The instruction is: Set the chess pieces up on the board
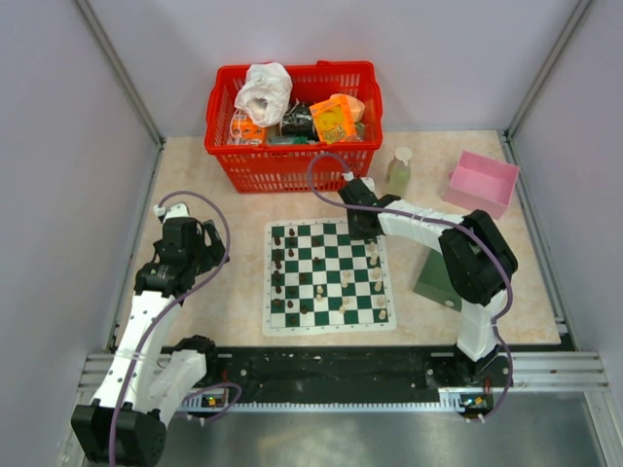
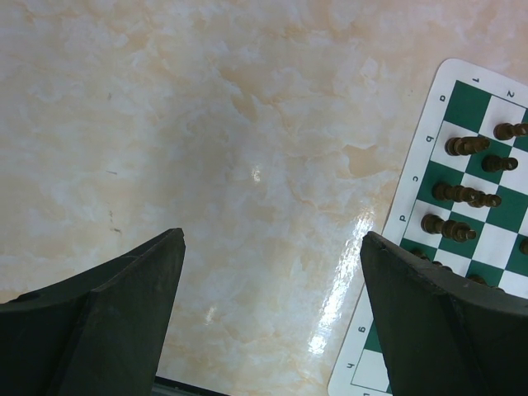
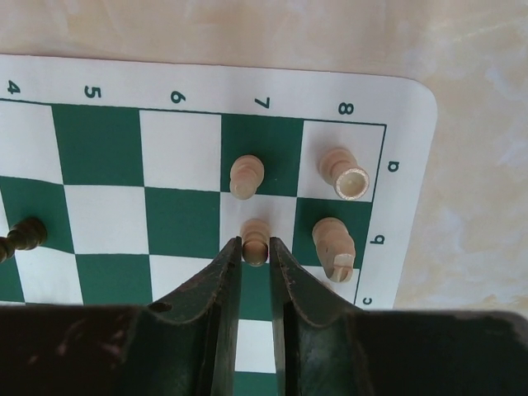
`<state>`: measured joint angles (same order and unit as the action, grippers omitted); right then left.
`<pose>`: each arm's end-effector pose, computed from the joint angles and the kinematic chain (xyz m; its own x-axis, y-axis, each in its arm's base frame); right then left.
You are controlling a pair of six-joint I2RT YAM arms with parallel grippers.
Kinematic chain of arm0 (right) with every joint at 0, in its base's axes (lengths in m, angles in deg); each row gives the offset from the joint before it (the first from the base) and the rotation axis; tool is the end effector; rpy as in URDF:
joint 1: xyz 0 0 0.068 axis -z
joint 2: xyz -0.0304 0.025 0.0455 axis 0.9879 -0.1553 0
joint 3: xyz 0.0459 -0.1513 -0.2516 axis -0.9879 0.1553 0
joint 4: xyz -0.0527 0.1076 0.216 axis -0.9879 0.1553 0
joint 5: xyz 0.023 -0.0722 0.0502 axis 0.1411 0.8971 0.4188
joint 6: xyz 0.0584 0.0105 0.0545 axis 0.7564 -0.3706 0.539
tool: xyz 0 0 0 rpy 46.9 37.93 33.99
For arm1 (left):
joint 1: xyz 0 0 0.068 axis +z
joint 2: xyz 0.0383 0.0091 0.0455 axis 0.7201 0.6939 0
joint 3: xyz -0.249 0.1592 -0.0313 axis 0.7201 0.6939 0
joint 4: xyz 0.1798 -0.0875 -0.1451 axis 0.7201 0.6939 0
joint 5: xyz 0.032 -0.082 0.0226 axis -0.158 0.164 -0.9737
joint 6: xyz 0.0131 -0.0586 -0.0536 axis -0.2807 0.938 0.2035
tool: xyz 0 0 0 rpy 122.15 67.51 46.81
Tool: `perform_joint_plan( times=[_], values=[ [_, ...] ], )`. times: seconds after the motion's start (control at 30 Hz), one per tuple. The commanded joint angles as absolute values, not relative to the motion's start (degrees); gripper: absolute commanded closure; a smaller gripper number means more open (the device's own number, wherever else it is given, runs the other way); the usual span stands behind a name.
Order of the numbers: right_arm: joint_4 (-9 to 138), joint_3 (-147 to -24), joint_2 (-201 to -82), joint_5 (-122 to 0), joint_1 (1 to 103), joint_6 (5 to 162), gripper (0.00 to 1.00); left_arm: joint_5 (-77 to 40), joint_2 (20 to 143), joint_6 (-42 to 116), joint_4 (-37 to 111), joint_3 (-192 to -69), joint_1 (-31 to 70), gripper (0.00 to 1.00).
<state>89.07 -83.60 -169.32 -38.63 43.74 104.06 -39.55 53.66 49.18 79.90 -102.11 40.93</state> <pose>0.3342 0.2321 0.1830 -0.8340 -0.0772 -0.5464 -0.1124 0.9932 0.0311 0.1593 0.0012 0.2712 -0.6110 -0.3412 -0.7143 -0.3480 0.9262 -0.1448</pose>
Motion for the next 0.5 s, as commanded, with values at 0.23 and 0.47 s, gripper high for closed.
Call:
perform_joint_plan(
  times=[0.23,0.47],
  values=[
    [88.88,-85.96,-166.42,-40.32,43.80,102.26,0.66,-39.85,53.59,48.95,78.02,-102.06,40.87,0.07],
    [89.94,-85.00,-158.25,-42.07,43.27,100.68,0.58,-39.85,53.16,48.95,78.02,-102.06,40.87,0.07]
  ],
)
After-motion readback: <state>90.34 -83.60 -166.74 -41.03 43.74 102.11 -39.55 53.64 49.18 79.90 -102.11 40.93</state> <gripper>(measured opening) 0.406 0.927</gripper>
